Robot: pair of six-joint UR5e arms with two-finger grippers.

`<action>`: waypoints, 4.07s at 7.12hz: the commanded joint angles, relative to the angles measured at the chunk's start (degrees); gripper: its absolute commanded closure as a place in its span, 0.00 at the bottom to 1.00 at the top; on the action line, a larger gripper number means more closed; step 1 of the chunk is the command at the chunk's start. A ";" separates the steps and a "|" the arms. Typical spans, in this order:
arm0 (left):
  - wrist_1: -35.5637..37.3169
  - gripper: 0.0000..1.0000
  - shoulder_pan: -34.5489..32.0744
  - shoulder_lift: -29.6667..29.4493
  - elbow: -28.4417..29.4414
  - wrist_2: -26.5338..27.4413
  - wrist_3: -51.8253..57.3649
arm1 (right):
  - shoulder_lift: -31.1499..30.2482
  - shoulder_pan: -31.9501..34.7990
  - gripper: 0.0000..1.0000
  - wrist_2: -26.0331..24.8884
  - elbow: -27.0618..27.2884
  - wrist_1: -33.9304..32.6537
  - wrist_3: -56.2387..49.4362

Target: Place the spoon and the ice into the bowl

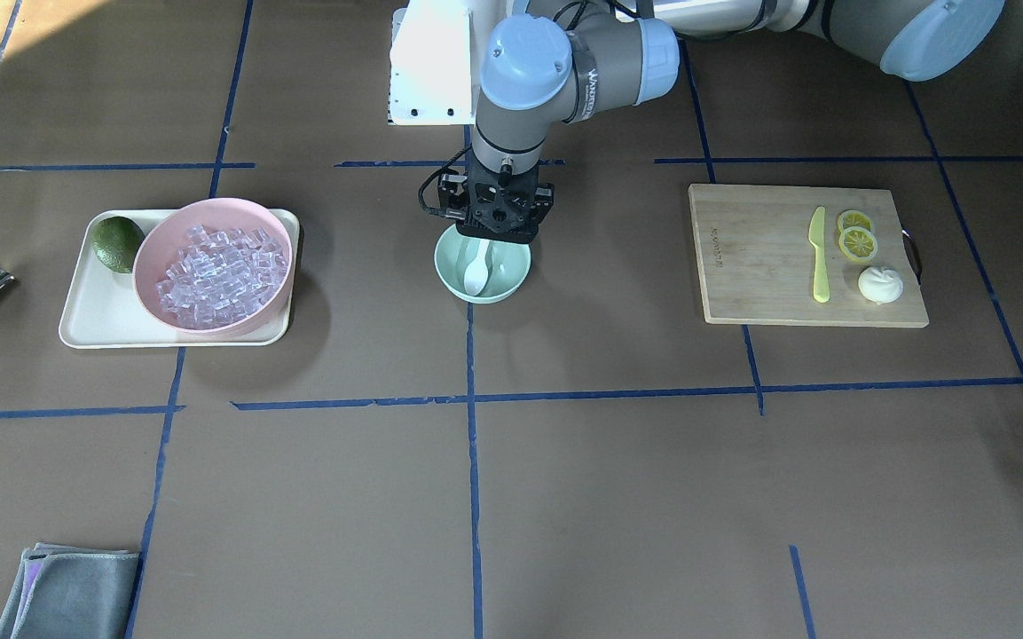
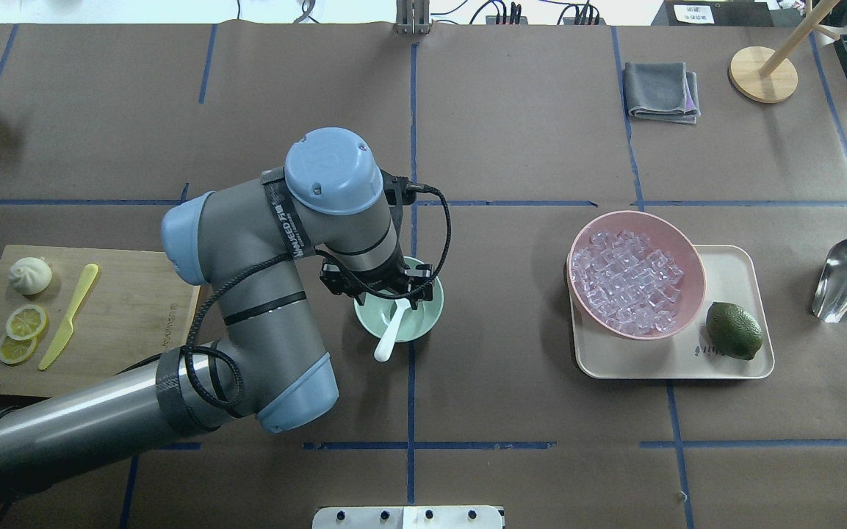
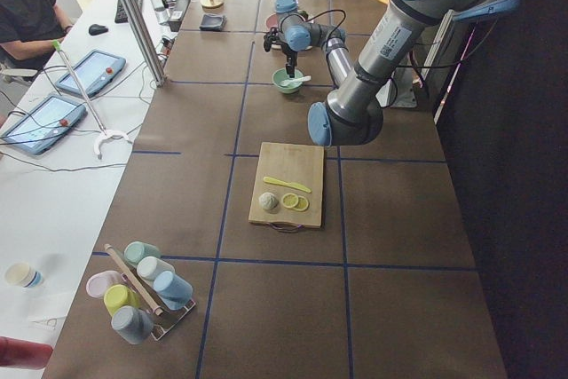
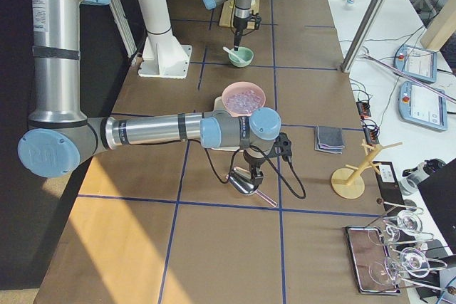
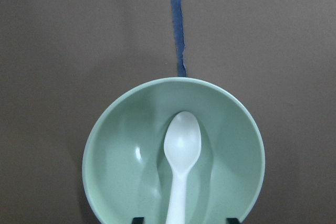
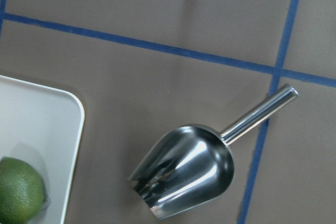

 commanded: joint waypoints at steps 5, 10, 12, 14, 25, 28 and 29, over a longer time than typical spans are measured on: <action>-0.29 0.19 -20.07 25.56 -13.21 -9.61 24.85 | 8.63 -28.32 0.03 -14.21 13.11 7.75 39.92; -0.29 0.14 -20.97 26.39 -13.31 -9.62 25.59 | 12.68 -42.52 0.09 -28.66 12.15 9.54 39.34; -0.29 0.14 -20.89 26.39 -13.39 -9.54 25.59 | 12.51 -43.50 0.12 -29.20 11.00 9.54 39.16; -0.29 0.13 -20.89 26.39 -13.48 -9.62 25.59 | 12.42 -43.58 0.19 -29.55 10.56 9.54 39.16; -0.47 0.13 -20.97 26.39 -13.57 -9.54 25.67 | 14.08 -43.85 1.00 -32.20 12.21 9.37 37.84; -0.38 0.13 -21.76 26.48 -13.57 -9.62 26.82 | 23.80 -46.55 1.00 -30.96 13.56 9.19 54.82; -0.38 0.13 -21.68 27.00 -13.83 -9.54 26.82 | 28.81 -50.58 1.00 -32.44 9.89 9.71 64.64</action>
